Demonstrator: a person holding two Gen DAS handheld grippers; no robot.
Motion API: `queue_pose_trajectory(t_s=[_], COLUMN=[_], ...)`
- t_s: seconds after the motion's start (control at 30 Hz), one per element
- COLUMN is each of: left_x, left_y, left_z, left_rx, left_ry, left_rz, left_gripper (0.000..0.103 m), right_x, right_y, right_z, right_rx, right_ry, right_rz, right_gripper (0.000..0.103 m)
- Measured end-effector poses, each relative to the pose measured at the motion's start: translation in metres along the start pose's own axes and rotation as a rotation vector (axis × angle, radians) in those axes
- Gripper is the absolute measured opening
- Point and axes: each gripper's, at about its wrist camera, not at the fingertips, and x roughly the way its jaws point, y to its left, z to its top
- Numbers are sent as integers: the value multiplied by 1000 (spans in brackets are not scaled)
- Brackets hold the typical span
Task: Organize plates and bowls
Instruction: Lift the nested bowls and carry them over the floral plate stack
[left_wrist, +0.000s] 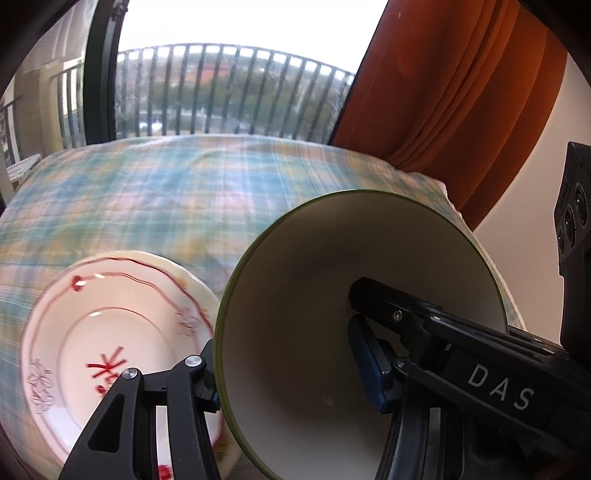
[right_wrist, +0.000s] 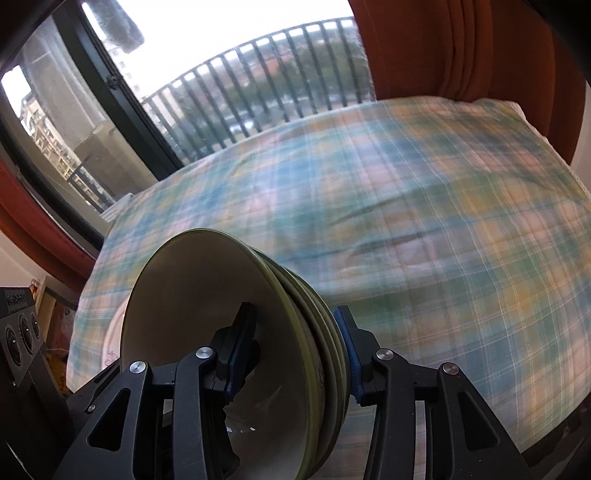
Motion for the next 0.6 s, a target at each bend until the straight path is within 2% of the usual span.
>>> queue_pose_trajectory(t_s=[0.2, 0.6], left_x=[-17, -40], left_y=[19, 72], left_z=[6, 2], left_rx=[-11, -63], left_ry=[-41, -61], left_rz=[23, 45], left_gripper=[57, 57], right_x=[-3, 14], right_y=[30, 87], right_z=[5, 2], right_rx=[-33, -74], right_ry=[-21, -4], right_rz=[28, 61], right_gripper=[47, 47])
